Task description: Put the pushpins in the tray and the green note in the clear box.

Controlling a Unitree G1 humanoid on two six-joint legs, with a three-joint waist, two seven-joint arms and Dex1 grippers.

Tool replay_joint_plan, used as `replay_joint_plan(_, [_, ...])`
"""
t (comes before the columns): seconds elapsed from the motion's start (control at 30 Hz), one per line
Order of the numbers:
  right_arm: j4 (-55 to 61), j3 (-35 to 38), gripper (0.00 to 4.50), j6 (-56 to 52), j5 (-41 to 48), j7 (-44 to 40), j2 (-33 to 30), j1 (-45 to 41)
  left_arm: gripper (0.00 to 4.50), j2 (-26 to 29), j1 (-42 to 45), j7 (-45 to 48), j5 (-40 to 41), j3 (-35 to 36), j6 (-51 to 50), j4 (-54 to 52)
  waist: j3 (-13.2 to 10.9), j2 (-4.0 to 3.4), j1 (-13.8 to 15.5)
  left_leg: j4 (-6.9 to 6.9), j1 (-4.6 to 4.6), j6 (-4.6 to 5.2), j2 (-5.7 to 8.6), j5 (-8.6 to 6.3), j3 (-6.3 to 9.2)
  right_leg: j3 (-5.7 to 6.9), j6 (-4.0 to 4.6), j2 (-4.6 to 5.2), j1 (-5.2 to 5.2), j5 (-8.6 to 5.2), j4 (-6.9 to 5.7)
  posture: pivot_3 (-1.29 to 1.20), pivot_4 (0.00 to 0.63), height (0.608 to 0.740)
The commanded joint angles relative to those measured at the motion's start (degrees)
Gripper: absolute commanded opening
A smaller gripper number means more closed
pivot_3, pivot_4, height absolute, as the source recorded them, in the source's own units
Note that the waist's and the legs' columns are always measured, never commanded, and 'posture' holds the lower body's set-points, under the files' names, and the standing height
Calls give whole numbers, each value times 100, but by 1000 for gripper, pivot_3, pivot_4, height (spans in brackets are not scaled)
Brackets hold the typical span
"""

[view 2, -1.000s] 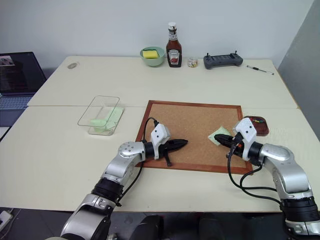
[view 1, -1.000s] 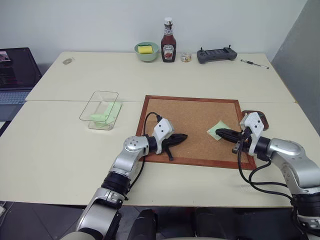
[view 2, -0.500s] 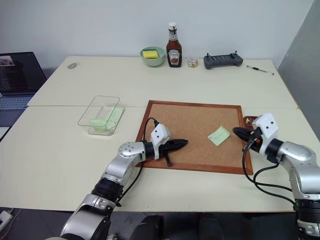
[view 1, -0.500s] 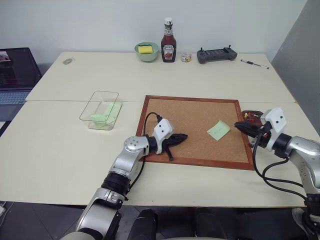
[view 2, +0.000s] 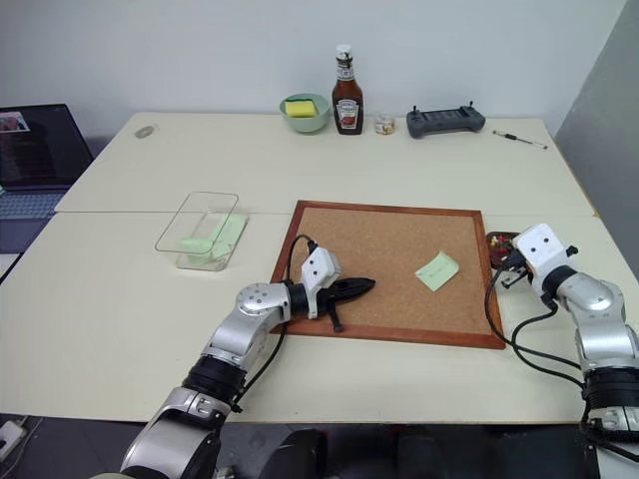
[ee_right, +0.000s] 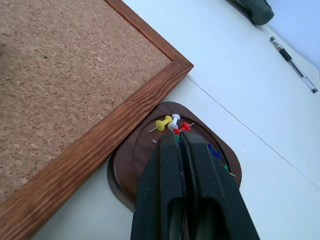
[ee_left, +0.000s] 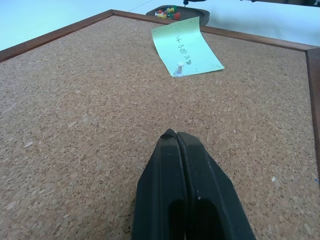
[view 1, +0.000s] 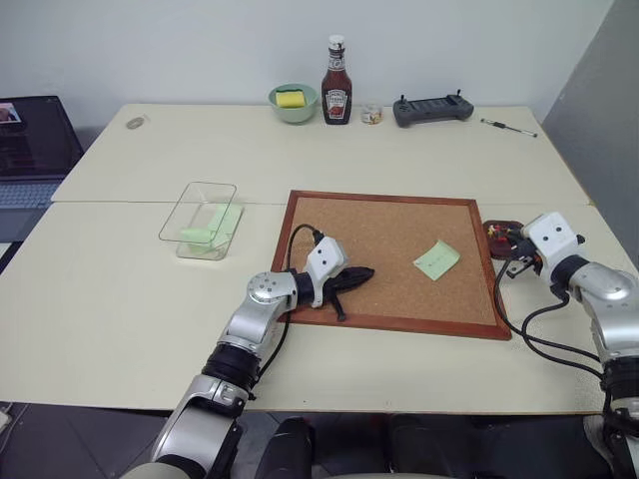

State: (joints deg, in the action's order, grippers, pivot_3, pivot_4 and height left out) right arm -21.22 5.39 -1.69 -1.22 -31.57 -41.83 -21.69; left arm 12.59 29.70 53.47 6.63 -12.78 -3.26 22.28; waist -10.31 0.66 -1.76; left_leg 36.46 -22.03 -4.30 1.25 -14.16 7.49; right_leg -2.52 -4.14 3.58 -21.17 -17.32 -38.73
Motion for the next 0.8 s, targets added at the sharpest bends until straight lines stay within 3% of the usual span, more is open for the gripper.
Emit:
replay_joint_plan(0.03, [-160,43,25,197,-205,280,-82,-199,0,5,-132,18,-42,-94,-77,16,0,0,-4,0,0,0,0,0,0,0,0,0,0,0,0,0,150,740])
replay_joint_plan(0.37, [-190,82,25,125,-202,330,-33,-219,0,-5,-133,18,-42,-104,-71,14,1,-1,-8,0,0,0,0,0,-1,-1,0,0,0,0,-1,0,150,740])
replay_joint_plan(0.4, [-189,80,445,117,-203,337,-29,-220,0,-5,-132,19,-42,-105,-70,15,1,-1,-8,0,0,0,0,0,-1,-1,0,0,0,0,-1,0,150,740])
replay_joint_plan(0.57, [-182,76,1219,68,-204,358,-11,-223,0,-6,-122,21,-46,-108,-66,27,1,-1,-8,0,0,0,0,0,0,-1,0,0,0,0,-1,0,150,740])
replay_joint_plan(0.8, [155,233,2703,-154,3,330,44,-131,0,4,-138,17,-46,-109,-79,9,1,-1,-8,0,0,0,0,0,0,-1,0,0,0,0,-1,0,150,740])
